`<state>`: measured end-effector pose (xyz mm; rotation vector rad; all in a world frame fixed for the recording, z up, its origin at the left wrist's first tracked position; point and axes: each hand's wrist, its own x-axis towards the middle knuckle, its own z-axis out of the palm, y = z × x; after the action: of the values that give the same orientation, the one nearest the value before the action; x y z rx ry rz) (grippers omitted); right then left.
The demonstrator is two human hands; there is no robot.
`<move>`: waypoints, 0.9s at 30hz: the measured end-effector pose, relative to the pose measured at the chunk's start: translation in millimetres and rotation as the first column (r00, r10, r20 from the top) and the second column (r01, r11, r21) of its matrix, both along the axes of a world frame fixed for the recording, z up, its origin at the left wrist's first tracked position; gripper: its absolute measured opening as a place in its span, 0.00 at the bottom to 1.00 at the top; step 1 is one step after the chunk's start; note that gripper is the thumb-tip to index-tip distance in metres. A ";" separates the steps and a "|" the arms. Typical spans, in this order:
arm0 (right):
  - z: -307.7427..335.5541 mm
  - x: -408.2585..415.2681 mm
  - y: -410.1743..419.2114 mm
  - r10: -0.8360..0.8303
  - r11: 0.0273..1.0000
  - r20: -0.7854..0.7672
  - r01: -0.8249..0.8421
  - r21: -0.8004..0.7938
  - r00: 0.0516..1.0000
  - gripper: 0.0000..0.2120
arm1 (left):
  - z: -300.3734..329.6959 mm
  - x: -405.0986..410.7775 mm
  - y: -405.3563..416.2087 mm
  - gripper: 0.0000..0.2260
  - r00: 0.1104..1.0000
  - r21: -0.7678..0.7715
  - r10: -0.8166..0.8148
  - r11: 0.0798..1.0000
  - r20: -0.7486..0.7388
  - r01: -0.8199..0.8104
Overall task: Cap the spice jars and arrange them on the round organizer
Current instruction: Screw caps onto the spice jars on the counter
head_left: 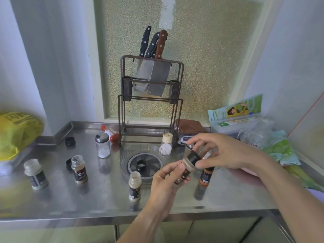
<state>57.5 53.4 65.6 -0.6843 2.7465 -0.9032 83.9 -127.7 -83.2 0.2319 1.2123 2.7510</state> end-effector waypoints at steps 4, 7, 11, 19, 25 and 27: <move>-0.9 -1.4 -2.9 -0.004 0.998 0.025 0.002 0.066 1.000 0.09 | -2.4 1.2 -3.1 0.16 1.000 -0.007 -0.017 1.000 0.012 0.017; 0.5 1.7 -5.8 -0.007 0.988 0.001 0.007 0.152 1.000 0.17 | -4.7 2.5 -3.5 0.15 1.000 -0.022 -0.024 0.999 0.008 0.024; -1.5 2.0 -6.5 -0.015 0.991 0.063 0.006 0.136 0.998 0.10 | -6.9 3.5 -2.7 0.17 1.000 -0.027 -0.027 0.999 0.012 0.028; -8.0 5.6 -3.7 -0.058 0.990 0.054 0.051 0.133 0.997 0.11 | -11.4 5.7 0.9 0.20 0.999 -0.028 -0.035 0.999 0.028 0.036; -10.2 6.2 1.0 -0.051 0.994 0.061 0.045 0.099 0.997 0.11 | -13.8 6.8 2.7 0.22 0.999 -0.055 -0.040 0.998 0.018 0.041; -11.1 8.3 0.2 -0.083 0.987 0.039 0.077 0.139 0.996 0.15 | -13.7 7.4 2.6 0.23 0.999 -0.046 -0.030 0.998 0.031 0.031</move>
<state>65.8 53.5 54.5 -0.5264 2.7817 -0.7265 91.2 -125.1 -96.9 0.2018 1.2531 2.6872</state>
